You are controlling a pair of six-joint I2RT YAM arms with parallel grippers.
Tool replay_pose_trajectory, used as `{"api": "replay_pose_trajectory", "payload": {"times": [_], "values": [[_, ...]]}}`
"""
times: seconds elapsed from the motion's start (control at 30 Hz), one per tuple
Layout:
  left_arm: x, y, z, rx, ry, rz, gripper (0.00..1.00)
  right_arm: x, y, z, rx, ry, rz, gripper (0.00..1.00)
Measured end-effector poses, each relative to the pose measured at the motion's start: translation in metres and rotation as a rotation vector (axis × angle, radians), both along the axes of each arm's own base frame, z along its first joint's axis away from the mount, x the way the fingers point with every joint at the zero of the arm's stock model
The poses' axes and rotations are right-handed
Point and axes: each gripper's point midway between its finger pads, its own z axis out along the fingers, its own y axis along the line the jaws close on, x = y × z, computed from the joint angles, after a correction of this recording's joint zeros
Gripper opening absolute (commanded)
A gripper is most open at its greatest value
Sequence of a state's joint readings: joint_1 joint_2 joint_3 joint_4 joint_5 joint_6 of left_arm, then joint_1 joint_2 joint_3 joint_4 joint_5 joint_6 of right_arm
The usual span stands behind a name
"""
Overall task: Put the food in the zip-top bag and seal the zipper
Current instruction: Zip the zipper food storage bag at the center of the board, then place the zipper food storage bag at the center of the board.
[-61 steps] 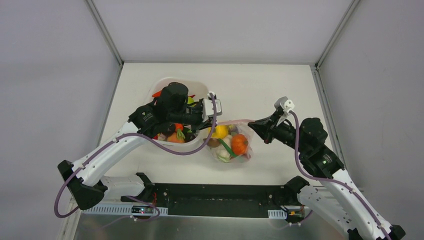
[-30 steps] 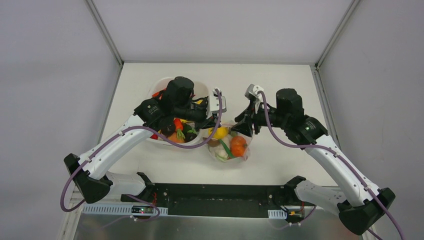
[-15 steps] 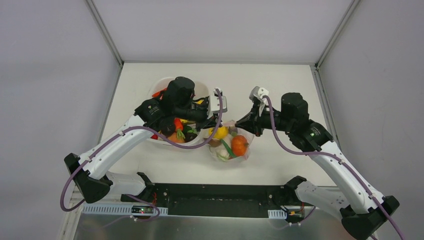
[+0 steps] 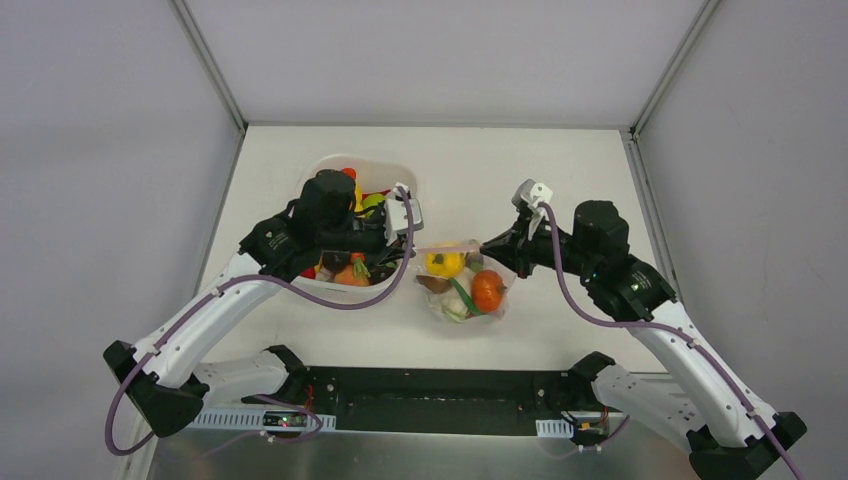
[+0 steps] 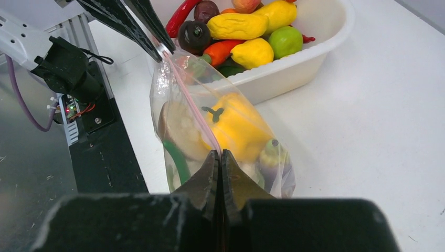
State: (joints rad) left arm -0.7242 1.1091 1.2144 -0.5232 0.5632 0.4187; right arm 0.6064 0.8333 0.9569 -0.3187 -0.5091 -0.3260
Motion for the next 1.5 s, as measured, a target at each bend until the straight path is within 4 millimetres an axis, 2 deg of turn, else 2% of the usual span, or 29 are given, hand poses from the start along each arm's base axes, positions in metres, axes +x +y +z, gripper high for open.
{"api": "replay_pose_trajectory", "payload": {"times": [0.23, 0.43, 0.73, 0.9, 1.0, 1.13, 1.17, 1.2, 1.23, 1.4, 1.5], "values": [[0.0, 0.029, -0.01, 0.029, -0.011, 0.087, 0.0, 0.003, -0.003, 0.0, -0.003, -0.007, -0.03, 0.0], [0.005, 0.039, -0.018, 0.066, -0.02, 0.132, 0.02, 0.005, -0.006, -0.001, 0.002, -0.013, -0.054, 0.0], [0.009, 0.041, -0.019, 0.077, -0.03, 0.152, 0.04, 0.006, -0.006, 0.001, 0.023, -0.016, -0.067, 0.0], [0.009, 0.041, -0.017, 0.07, -0.034, 0.156, 0.23, 0.006, -0.007, 0.002, 0.029, -0.019, -0.072, 0.0], [0.01, 0.048, -0.018, 0.079, -0.035, 0.18, 0.46, 0.008, -0.009, 0.004, 0.03, -0.025, -0.089, 0.0], [0.015, 0.054, -0.018, 0.071, -0.027, 0.238, 0.63, 0.01, -0.012, 0.005, 0.034, -0.026, -0.113, 0.0], [0.016, 0.055, -0.019, 0.061, -0.023, 0.252, 0.74, 0.01, -0.012, 0.005, 0.035, -0.024, -0.118, 0.0], [0.018, 0.055, -0.019, 0.052, -0.02, 0.264, 0.9, 0.013, -0.013, 0.004, 0.036, -0.025, -0.136, 0.0], [0.021, 0.056, -0.019, 0.039, -0.021, 0.287, 0.98, 0.014, -0.015, 0.004, 0.037, -0.025, -0.15, 0.0], [0.03, 0.062, -0.009, -0.076, -0.05, 0.402, 0.99, 0.031, -0.022, 0.005, 0.031, -0.036, -0.245, 0.0], [0.032, 0.067, 0.007, -0.156, -0.082, 0.453, 0.99, 0.052, -0.024, 0.008, 0.006, -0.037, -0.324, 0.0]]}}
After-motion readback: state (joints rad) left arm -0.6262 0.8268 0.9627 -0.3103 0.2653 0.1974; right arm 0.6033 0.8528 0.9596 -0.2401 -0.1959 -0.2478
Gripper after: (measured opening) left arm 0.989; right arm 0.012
